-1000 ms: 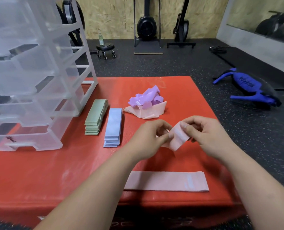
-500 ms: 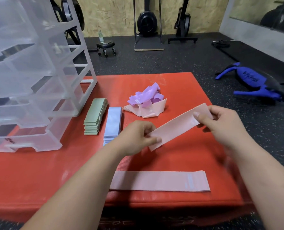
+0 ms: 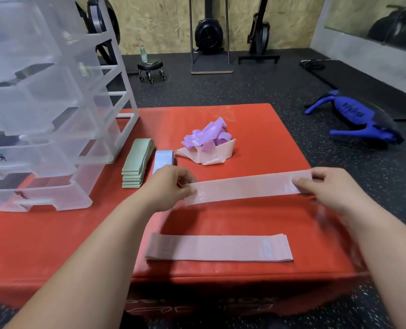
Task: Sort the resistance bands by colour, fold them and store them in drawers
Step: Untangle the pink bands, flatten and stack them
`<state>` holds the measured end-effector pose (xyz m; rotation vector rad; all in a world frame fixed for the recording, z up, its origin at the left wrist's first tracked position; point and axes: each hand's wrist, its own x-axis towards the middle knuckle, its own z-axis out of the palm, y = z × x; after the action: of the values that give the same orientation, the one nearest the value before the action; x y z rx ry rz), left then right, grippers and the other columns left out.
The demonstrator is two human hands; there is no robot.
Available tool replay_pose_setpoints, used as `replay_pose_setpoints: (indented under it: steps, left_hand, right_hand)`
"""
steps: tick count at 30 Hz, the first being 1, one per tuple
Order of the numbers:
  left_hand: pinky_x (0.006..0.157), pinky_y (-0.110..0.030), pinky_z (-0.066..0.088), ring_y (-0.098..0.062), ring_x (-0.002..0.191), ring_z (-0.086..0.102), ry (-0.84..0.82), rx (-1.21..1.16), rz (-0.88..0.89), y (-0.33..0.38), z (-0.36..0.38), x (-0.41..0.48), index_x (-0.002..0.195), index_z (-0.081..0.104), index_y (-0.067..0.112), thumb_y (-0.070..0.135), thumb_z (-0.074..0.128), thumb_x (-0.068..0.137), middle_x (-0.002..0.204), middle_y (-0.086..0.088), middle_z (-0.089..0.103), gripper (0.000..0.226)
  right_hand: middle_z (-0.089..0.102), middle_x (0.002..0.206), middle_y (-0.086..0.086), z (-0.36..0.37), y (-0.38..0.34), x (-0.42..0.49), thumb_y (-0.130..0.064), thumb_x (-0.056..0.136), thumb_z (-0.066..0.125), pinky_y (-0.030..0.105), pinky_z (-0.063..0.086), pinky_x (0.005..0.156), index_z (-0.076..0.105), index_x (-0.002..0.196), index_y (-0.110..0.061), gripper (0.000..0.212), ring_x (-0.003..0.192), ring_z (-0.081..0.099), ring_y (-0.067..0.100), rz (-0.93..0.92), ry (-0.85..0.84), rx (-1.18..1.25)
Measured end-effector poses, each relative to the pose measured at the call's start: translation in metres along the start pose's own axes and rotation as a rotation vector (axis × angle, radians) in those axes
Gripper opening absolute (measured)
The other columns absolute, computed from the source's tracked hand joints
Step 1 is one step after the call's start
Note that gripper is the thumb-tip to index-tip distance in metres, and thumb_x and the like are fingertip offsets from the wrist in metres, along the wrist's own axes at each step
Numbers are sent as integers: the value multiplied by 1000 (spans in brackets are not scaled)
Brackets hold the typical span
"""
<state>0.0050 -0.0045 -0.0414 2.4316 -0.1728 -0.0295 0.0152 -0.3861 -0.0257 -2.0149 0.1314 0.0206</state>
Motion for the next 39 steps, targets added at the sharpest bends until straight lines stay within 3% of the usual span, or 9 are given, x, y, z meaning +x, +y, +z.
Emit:
replay_pose_setpoints:
  steps: [3,7,13,18,20,24,26,31,39]
  left_hand:
    - [66,-36,58,-4,57,61,42,11,-11,-3,-4,-8,88,77,28,16,79,90,73,10,73,12]
    - [70,-37,60,-10,66,69,82,13,-32,-6,-11,-23,84,75,29,15,82,86,74,10,74,16]
    - [61,-19,51,-13,67,71,176,-24,-112,-6,-22,-53,85,73,24,20,87,84,77,4,76,14]
    - [74,-41,61,-25,73,74,183,-127,-167,-8,-30,-82,87,75,25,21,88,84,78,-1,77,14]
    - [75,-41,60,-24,72,74,152,-103,-185,-11,-33,-92,88,75,27,20,89,82,80,0,77,17]
    - [65,-26,52,-4,64,64,92,81,-169,-15,-35,-107,88,73,30,24,92,78,80,8,75,22]
    - [64,-23,47,-5,67,65,82,130,-165,-15,-33,-112,87,73,31,24,92,77,81,8,74,23]
    - [63,-22,46,-6,73,64,65,241,-132,-14,-24,-118,91,71,28,22,87,80,82,10,70,20]
    - [67,-31,44,-16,82,62,76,408,-85,-21,-7,-116,98,67,29,28,83,80,86,10,67,24]
  right_hand:
    - [75,75,4,-2,-2,-9,-17,94,76,27,50,57,78,88,-10,10,65,65,13,5,-52,-73]
    - [71,72,7,-2,-3,-21,-12,91,79,28,47,57,77,88,-9,4,64,60,14,14,-103,-76]
    - [72,67,4,-2,-3,-43,-11,90,79,24,48,58,77,92,-7,5,56,59,8,-18,-113,-54]
    - [66,67,9,2,-3,-64,-7,93,76,20,52,52,78,92,-3,4,53,58,11,-47,-152,-38]
    - [65,63,6,4,-3,-73,-7,90,79,20,48,52,78,92,-6,2,53,56,11,-57,-169,-64]
    - [72,64,-2,10,-1,-83,-16,84,86,35,52,68,77,90,-19,11,63,61,15,-105,-191,-252]
    - [74,66,-7,15,0,-87,-22,81,87,36,54,73,76,87,-24,13,63,65,15,-141,-185,-391]
    - [72,66,-19,25,0,-92,-30,79,87,25,45,62,74,82,-31,13,62,65,-1,-192,-151,-588]
    - [69,59,-13,34,2,-88,-30,73,86,28,48,63,70,75,-31,16,66,65,5,-218,-160,-777]
